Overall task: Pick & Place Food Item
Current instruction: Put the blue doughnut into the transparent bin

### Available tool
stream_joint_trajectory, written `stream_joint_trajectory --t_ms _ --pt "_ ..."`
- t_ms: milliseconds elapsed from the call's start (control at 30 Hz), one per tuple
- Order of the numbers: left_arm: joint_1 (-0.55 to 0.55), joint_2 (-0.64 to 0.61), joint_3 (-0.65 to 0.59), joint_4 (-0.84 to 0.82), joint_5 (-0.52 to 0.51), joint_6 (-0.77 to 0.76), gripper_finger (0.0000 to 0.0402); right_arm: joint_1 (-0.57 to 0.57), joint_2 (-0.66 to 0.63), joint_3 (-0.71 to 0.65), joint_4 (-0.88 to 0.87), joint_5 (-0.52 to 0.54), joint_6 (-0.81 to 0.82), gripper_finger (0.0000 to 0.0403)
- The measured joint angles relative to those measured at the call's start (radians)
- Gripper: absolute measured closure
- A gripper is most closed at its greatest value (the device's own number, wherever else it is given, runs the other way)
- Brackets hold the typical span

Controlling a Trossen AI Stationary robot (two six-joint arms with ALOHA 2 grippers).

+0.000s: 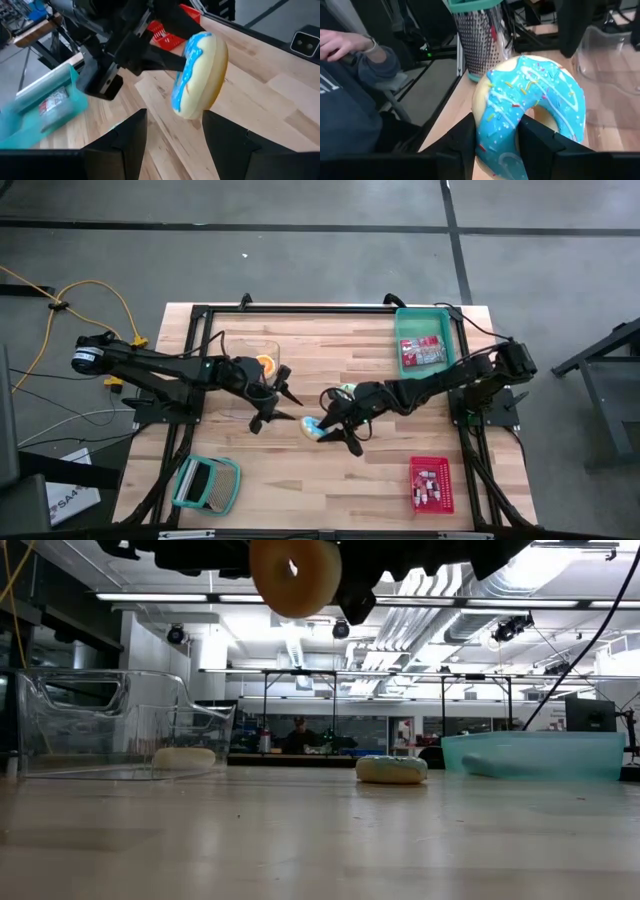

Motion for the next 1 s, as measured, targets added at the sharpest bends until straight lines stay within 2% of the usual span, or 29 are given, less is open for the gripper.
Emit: stream_joint_trajectory --t_ms 600,1000 --pt "0.0 0.0 0.0 0.027 0.002 0.022 0.0218 -0.03 0.0 0.0 0.064 0.001 -0.08 0.0283" --pt "-0.004 0.0 0.0 0.05 0.031 0.022 0.0218 -0.041 0.0 0.0 0.062 -0.025 -0.049 0.0283"
